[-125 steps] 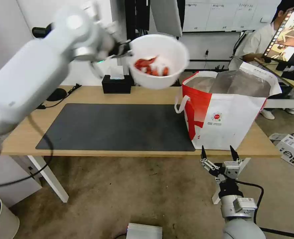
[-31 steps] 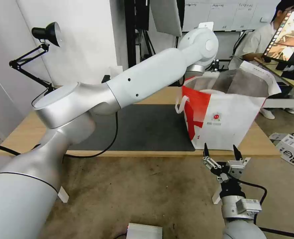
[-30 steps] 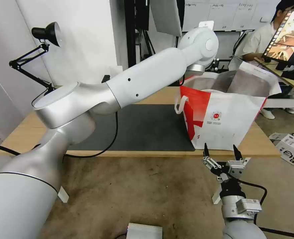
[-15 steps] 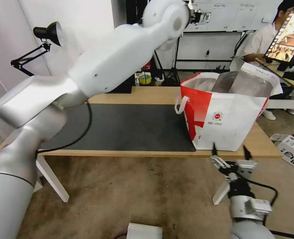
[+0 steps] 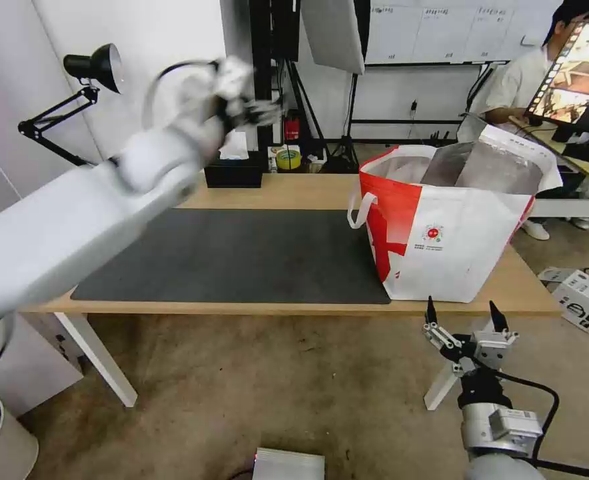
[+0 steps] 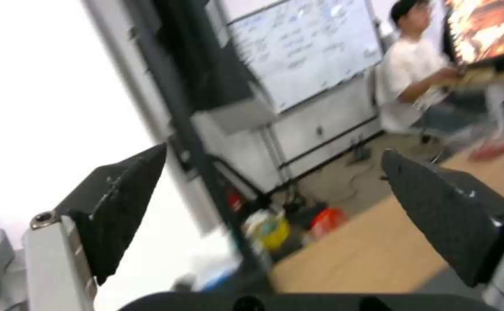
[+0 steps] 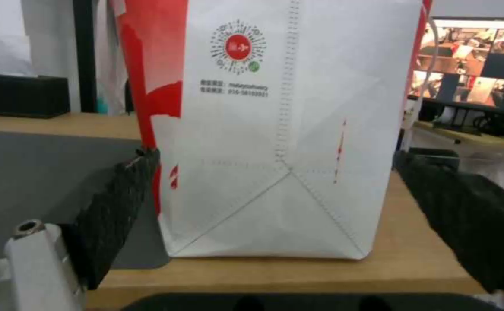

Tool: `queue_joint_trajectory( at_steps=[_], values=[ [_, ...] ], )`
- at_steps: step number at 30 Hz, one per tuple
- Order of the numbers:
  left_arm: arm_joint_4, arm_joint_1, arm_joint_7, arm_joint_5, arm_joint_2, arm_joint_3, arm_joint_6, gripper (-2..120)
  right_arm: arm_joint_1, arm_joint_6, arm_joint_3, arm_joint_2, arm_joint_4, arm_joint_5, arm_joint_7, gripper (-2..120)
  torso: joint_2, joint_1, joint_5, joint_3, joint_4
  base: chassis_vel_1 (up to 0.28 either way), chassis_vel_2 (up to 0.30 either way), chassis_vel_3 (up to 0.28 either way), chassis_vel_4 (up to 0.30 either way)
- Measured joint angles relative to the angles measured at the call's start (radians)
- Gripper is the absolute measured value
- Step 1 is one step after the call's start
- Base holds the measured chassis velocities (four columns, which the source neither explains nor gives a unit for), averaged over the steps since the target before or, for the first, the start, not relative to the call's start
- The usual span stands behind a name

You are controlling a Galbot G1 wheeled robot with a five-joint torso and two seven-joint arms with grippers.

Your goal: Pick up the trash from the table and place it into the takeout bag.

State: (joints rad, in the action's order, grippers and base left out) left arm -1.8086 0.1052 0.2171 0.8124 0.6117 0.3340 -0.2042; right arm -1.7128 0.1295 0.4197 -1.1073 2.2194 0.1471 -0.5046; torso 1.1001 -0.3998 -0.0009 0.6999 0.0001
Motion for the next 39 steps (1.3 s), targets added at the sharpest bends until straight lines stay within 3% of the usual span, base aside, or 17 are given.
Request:
queue_joint_trajectory(
  at_steps=[1,4,5,8,12,15,16,18,23,29,32,39],
  values=[
    [0.0,0.0,0.0,0.0,0.0,0.0,0.0,100,0.0,0.0,0.0,0.0,0.0,0.0,0.0,100,0.0,0.0,0.0,0.0,0.0,0.0,0.0,0.0,0.0],
    [-0.089,0.334,-0.072,-0.109,-0.097,-0.272,0.059,100,0.006,0.001,-0.019,-0.001,-0.016,-0.007,0.008,100,0.0,0.0,0.0005,0.0,0.0007,0.0,0.0,0.0,0.0],
    [-0.089,0.334,-0.072,-0.109,-0.097,-0.272,0.059,100,0.006,0.001,-0.019,-0.001,-0.016,-0.007,0.008,100,0.0,0.0,0.0005,0.0,0.0007,0.0,0.0,0.0,0.0],
    [-0.113,0.567,-0.087,-0.194,-0.106,-0.422,0.137,100,-0.001,0.009,-0.019,-0.01,-0.023,-0.018,0.017,100,0.0,0.0,-0.0003,0.0,0.0,0.0,0.0,0.0,0.0],
    [-0.121,0.626,-0.088,-0.221,-0.097,-0.468,0.154,100,-0.001,0.012,-0.02,-0.012,-0.024,-0.02,0.022,100,0.0,0.0,0.0014,0.0,-0.0003,0.0,0.0,0.0,0.0],
    [-0.144,0.809,-0.089,-0.263,-0.043,-0.597,0.175,100,-0.004,0.015,-0.023,-0.018,-0.029,-0.022,0.033,100,0.0,0.0,0.0003,0.0,-0.0003,0.0,0.0,0.0,0.0],
    [-0.144,0.809,-0.089,-0.263,-0.043,-0.597,0.175,100,-0.004,0.015,-0.023,-0.018,-0.029,-0.022,0.033,100,0.0,0.0,0.0003,0.0,-0.0003,0.0,0.0,0.0,0.0],
    [-0.172,0.98,-0.091,-0.298,0.034,-0.727,0.2,100,-0.01,0.025,-0.023,-0.021,-0.04,-0.024,0.036,100,0.0,0.0,0.0005,0.0,-0.0002,0.0,0.0,0.0,0.0],
    [-0.182,1.176,-0.109,-0.352,0.133,-0.856,0.262,100,-0.008,0.04,-0.026,-0.027,-0.071,-0.048,0.039,100,0.0,0.0,0.0007,0.0,-0.0001,0.0,0.0,0.0,0.0],
    [-0.188,1.313,-0.119,-0.379,0.248,-0.931,0.304,100,0.001,0.05,-0.034,-0.033,-0.103,-0.081,0.041,100,0.0,0.0,0.001,0.0,-0.0001,0.0,0.0,0.0,0.0],
    [-0.188,1.39,-0.128,-0.414,0.357,-0.96,0.339,100,0.011,0.052,-0.046,-0.04,-0.125,-0.109,0.039,100,0.0,0.0,0.001,0.0,0.0,0.0,0.0,0.0,0.0],
    [-0.177,1.455,-0.151,-0.442,0.466,-0.974,0.384,100,0.01,0.051,-0.054,-0.045,-0.137,-0.13,0.037,100,0.0,0.0,0.0011,0.0,-0.0001,0.0,0.0,0.0,0.0]
  ],
)
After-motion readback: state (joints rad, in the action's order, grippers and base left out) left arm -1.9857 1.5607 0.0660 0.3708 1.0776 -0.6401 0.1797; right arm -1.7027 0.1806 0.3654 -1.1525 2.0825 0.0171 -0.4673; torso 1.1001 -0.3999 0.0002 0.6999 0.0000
